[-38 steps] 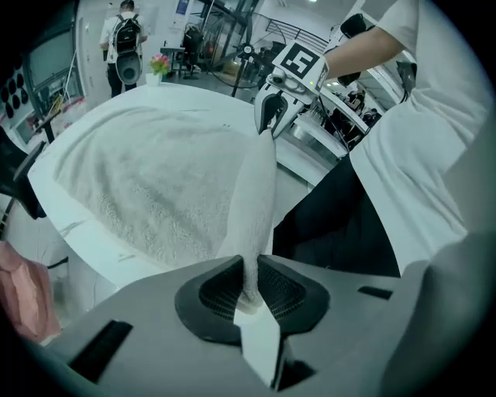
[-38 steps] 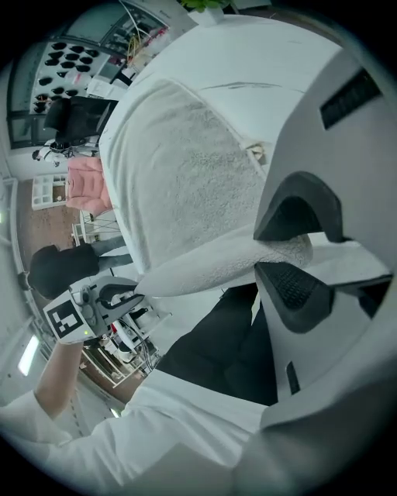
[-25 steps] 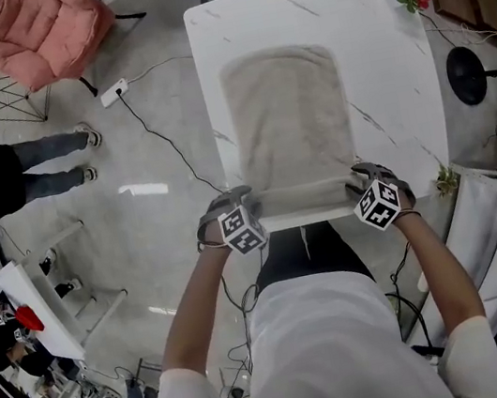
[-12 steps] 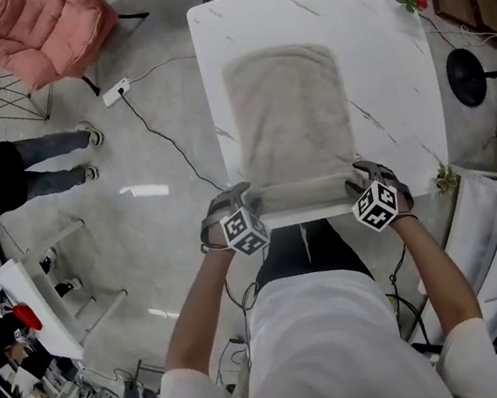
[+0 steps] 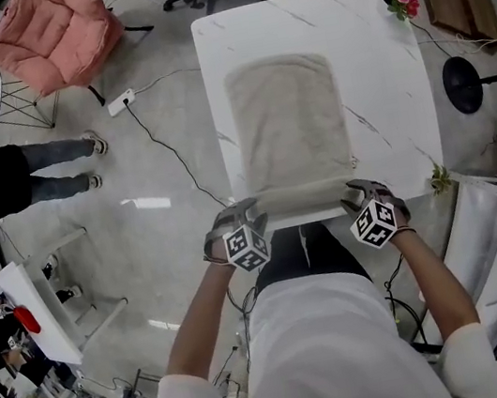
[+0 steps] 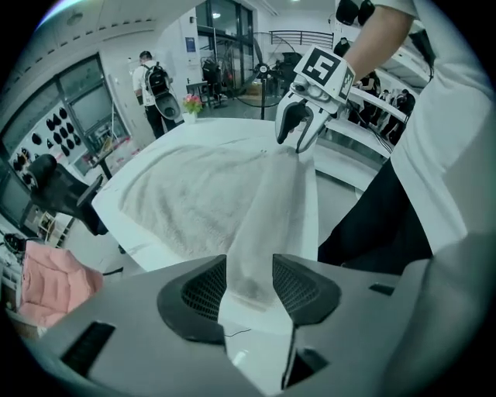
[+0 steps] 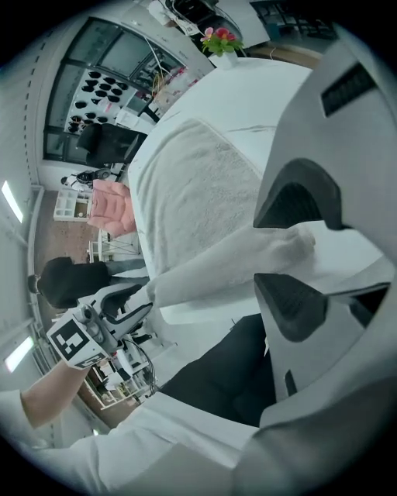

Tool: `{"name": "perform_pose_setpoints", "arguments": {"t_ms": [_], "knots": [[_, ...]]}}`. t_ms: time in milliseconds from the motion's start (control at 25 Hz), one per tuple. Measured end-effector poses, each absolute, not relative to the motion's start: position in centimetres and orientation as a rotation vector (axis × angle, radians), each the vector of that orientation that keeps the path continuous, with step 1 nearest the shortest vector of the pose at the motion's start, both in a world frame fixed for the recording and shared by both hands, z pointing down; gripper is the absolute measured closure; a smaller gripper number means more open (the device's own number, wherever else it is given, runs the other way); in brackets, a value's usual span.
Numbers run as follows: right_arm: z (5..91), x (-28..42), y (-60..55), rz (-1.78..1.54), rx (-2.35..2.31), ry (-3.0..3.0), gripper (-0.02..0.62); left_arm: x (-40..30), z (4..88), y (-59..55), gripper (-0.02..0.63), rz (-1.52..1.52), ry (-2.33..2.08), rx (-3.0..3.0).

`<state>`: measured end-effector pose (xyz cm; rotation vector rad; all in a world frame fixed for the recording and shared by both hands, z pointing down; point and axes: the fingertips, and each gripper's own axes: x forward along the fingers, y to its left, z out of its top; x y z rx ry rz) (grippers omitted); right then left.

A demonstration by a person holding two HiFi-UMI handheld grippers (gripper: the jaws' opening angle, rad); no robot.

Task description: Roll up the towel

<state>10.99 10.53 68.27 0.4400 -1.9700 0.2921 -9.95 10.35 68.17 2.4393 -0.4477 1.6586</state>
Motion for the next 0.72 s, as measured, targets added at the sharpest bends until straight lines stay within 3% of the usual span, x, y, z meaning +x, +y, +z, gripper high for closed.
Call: {"name": "perform_pose_setpoints", "arguments": {"t_ms": [240, 560, 720], "knots": [[69.9, 11.1, 12.5, 0.291, 0.409, -1.953, 0.414, -9.3, 69.7, 12.5, 0.453, 1.705, -0.423, 2.463], [72.9, 11.5, 12.0, 0.200, 0.438, -1.887, 0.418, -10.1, 74.0, 12.5, 0.440, 1.790, -0.477, 2.410], [73.3, 11.5, 11.9, 0.179, 0.450, -1.868, 0.483, -9.8, 73.9, 12.2, 0.490, 1.808, -0.486, 2.445]]}}
